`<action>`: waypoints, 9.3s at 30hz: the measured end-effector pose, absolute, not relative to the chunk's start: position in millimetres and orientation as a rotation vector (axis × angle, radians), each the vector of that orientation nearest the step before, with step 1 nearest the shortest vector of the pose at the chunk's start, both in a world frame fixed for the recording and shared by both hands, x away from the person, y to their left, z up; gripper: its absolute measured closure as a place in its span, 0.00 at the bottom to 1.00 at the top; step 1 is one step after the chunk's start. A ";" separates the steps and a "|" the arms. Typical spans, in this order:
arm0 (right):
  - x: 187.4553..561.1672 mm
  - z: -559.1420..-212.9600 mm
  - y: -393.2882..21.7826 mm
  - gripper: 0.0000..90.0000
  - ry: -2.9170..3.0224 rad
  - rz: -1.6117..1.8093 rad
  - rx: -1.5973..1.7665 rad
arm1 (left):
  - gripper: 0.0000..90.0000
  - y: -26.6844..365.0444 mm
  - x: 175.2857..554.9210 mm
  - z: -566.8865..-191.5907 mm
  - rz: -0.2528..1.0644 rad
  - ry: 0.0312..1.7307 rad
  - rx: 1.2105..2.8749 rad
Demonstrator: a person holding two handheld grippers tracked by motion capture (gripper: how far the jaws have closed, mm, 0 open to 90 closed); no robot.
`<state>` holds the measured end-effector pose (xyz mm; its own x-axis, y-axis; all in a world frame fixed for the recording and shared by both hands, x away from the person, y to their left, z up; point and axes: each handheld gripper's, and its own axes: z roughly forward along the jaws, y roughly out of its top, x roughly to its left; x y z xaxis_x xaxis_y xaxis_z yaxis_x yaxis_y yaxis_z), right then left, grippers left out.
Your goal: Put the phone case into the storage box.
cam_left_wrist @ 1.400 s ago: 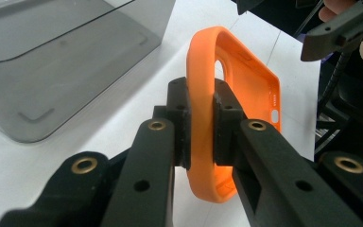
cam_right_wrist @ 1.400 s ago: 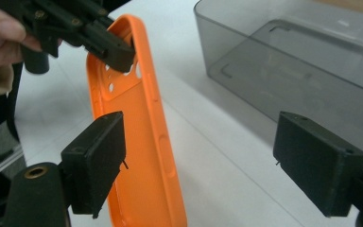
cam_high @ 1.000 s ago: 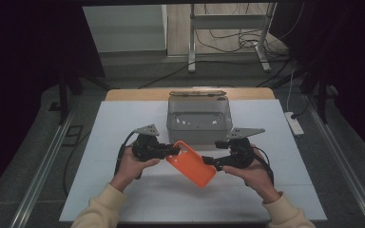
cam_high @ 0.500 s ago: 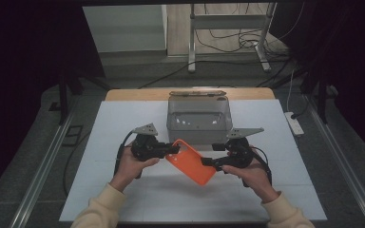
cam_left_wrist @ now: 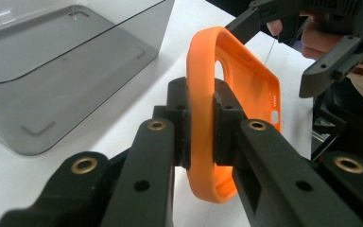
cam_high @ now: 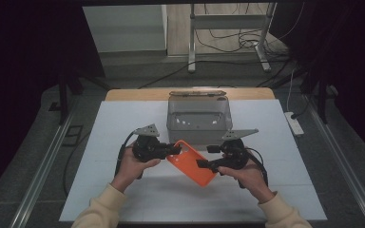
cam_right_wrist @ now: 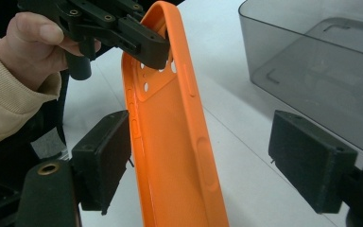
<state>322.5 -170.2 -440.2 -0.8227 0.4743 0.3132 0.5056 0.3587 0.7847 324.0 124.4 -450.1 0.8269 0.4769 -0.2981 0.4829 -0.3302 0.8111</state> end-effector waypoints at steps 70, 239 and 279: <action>319.7 -445.8 -163.3 0.88 -2.494 -1.426 -0.894 | 0.86 115.0 322.4 -456.9 -0.031 0.667 1.964; 334.5 -382.0 -189.3 0.89 -2.736 -1.612 -1.243 | 0.16 183.0 266.0 -499.4 0.362 0.977 1.991; 374.2 -358.9 -193.1 0.89 -2.715 -1.602 -1.423 | 0.16 181.8 266.6 -500.9 0.359 0.979 1.998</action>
<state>374.2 -193.1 -358.9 -0.6202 0.7741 0.1267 0.4853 0.2518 0.8373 266.6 181.8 -500.9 0.6511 0.7515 -0.1066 0.5045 -0.3236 0.8005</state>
